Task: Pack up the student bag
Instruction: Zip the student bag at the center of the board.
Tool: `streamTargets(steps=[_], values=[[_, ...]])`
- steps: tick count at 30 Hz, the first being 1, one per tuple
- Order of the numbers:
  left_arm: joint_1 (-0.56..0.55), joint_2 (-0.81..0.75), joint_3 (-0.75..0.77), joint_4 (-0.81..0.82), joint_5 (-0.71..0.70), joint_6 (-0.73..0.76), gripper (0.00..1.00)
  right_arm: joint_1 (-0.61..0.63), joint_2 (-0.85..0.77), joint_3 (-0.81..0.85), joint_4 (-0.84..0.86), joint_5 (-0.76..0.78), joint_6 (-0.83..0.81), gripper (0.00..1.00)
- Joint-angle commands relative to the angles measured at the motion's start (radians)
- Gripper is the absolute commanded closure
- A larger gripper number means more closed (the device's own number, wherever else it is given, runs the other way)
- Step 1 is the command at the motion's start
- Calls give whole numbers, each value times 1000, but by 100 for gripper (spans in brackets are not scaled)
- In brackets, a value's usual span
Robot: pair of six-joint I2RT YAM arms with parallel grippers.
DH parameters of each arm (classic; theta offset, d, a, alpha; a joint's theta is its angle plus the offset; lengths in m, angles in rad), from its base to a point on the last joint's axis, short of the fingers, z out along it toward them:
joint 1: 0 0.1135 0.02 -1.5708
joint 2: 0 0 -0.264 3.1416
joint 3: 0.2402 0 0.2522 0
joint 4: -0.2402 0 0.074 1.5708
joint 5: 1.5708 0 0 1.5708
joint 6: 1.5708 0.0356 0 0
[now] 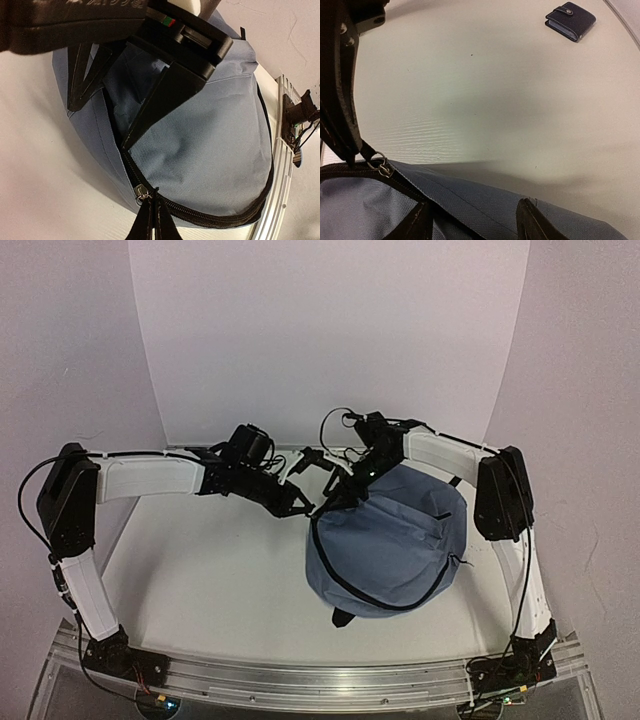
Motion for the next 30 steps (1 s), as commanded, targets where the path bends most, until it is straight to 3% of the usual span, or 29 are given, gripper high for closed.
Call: streamTargets(steps=[1,6,22,27,30], values=[[12,-76,-9,43,9,0,100,6,17,37,-3,-35,-22,46],[13,-81,-18,54,15,0,100,6,16,31,-5,-43,-28,52],[15,-101,-51,74,30,24,100,4,-20,-53,-7,9,-114,53],[16,-104,-53,80,35,50,100,5,-16,-36,-5,35,-105,67],[16,-102,-53,80,36,54,100,6,-19,-29,-3,43,-93,83]])
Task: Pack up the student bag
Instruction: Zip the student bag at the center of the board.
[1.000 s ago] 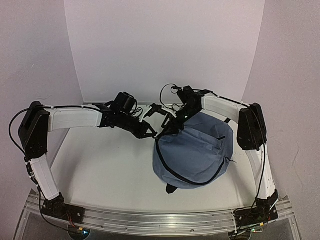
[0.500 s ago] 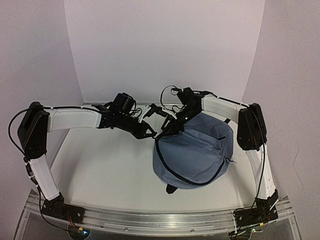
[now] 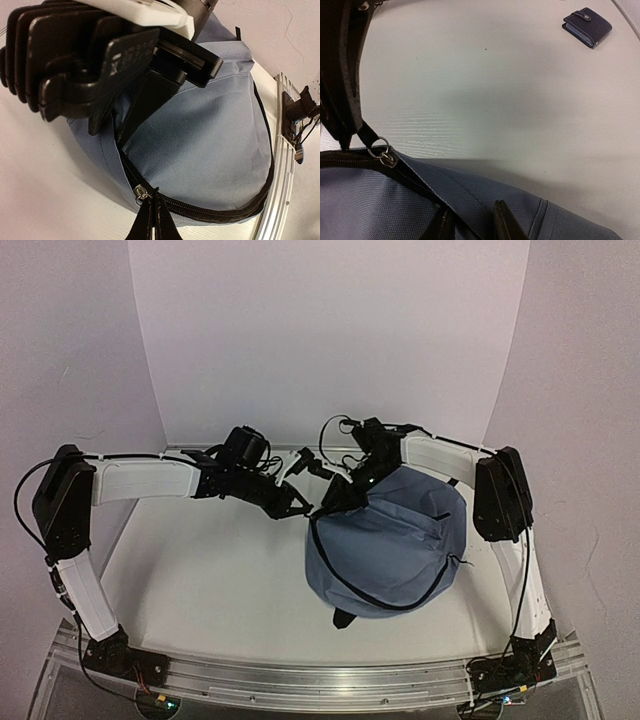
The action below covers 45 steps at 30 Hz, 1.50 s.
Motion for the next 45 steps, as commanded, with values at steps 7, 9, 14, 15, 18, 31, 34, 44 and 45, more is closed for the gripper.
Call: streamTargets(steps=[7,9,14,15,18,31,34,44,45], values=[[3,-77,-22,44,33,35,100,-2,-7,67,6,117,116,100],[-7,-78,-31,41,31,39,100,-3,13,102,25,177,181,100],[-53,-82,-51,22,5,43,100,-15,57,164,136,316,380,100],[-59,-86,-58,24,8,38,100,-16,64,170,160,345,405,100],[-71,-105,-93,30,15,24,100,-28,85,196,201,433,487,100],[-49,-193,-223,67,-43,-64,100,-141,74,156,208,631,758,100],[37,-216,-249,91,-32,-117,100,-144,-3,27,202,612,790,100],[128,-164,-211,97,-107,-140,100,-83,-277,-301,176,298,732,95],[128,-161,-206,107,-95,-141,100,-68,-294,-302,166,270,700,88]])
